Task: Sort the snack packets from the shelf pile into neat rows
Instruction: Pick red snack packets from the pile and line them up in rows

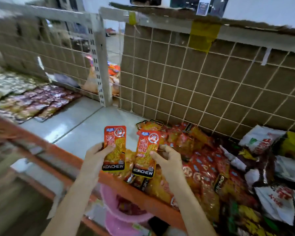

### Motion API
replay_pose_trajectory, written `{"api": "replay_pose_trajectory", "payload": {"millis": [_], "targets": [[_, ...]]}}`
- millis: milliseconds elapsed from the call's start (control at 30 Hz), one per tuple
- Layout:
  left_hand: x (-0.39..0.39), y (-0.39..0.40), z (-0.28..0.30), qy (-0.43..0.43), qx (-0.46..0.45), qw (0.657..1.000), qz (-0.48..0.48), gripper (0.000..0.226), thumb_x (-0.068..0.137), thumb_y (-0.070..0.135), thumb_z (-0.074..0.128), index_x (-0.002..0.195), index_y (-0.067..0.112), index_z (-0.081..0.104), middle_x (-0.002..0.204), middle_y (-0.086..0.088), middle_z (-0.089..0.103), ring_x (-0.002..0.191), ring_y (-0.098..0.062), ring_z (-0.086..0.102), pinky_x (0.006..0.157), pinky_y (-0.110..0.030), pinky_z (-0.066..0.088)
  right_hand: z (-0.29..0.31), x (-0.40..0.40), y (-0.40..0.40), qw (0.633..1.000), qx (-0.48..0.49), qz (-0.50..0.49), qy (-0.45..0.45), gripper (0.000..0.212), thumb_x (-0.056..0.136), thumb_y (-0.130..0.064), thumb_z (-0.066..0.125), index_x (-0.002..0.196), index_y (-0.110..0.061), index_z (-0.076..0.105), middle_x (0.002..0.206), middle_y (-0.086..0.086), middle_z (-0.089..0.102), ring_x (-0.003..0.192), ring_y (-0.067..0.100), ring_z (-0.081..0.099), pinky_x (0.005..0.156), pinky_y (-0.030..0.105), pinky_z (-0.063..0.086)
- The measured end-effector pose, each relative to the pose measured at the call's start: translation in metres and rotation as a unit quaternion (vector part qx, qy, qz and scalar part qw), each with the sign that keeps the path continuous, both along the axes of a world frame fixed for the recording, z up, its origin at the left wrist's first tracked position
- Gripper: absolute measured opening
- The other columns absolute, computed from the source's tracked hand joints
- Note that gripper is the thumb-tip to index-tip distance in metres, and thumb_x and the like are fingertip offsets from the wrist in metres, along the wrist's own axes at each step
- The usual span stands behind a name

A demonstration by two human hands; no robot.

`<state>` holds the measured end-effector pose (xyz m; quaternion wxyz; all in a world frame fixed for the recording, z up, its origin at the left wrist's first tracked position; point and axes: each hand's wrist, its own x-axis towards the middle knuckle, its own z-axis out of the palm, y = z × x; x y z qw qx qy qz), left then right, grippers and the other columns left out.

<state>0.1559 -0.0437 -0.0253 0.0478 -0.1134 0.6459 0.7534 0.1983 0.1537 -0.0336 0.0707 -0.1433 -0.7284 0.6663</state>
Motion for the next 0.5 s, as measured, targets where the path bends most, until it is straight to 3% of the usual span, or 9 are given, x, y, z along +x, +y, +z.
{"api": "replay_pose_trajectory", "payload": {"millis": [100, 200, 300, 400, 500], "targets": [[0.001, -0.051, -0.003, 0.0, -0.004, 0.999, 0.047, 0.006, 0.084, 0.003, 0.062, 0.082, 0.006, 0.067, 0.064, -0.005, 0.07, 0.051, -0.016, 0.064, 0.053, -0.023, 0.053, 0.001, -0.015, -0.051, 0.998, -0.029, 0.053, 0.009, 0.013, 0.084, -0.01, 0.069, 0.096, -0.012, 0.065, 0.086, 0.002, 0.072, 0.076, 0.012, 0.064, 0.061, 0.016, 0.05], [0.006, -0.107, -0.006, -0.011, -0.002, 0.997, 0.072, 0.008, 0.085, 0.004, 0.061, 0.091, 0.001, 0.066, 0.076, -0.013, 0.07, 0.056, -0.02, 0.066, 0.06, -0.027, 0.054, -0.003, -0.027, -0.105, 0.995, -0.044, 0.091, 0.007, 0.012, 0.084, -0.008, 0.068, 0.092, -0.016, 0.067, 0.086, 0.004, 0.074, 0.079, 0.018, 0.069, 0.068, 0.032, 0.053], [0.013, -0.163, -0.006, -0.019, -0.014, 0.995, 0.102, 0.012, 0.086, 0.006, 0.06, 0.096, 0.001, 0.066, 0.088, -0.019, 0.068, 0.069, -0.026, 0.065, 0.066, -0.031, 0.052, -0.005, -0.036, -0.158, 0.992, -0.059, 0.112, 0.011, 0.013, 0.083, -0.005, 0.068, 0.088, -0.018, 0.067, 0.084, 0.002, 0.074, 0.076, 0.015, 0.069, 0.067, 0.029, 0.054], [0.016, -0.212, -0.006, -0.028, -0.019, 0.993, 0.112, 0.009, 0.088, 0.005, 0.058, 0.09, 0.006, 0.067, 0.079, -0.013, 0.07, 0.062, -0.021, 0.066, 0.062, -0.03, 0.052, -0.009, -0.044, -0.208, 0.99, -0.079, 0.12, 0.007, 0.012, 0.083, -0.004, 0.068, 0.087, -0.015, 0.067, 0.084, 0.005, 0.073, 0.07, 0.014, 0.066, 0.06, 0.024, 0.051], [0.015, -0.258, -0.007, -0.032, -0.035, 0.993, 0.108, 0.011, 0.089, 0.005, 0.058, 0.096, 0.004, 0.066, 0.079, -0.011, 0.071, 0.063, -0.021, 0.067, 0.064, -0.03, 0.05, -0.014, -0.053, -0.251, 0.99, -0.08, 0.117, 0.002, 0.009, 0.083, -0.005, 0.069, 0.088, -0.012, 0.067, 0.083, 0.006, 0.073, 0.074, 0.018, 0.067, 0.065, 0.032, 0.054]]}}
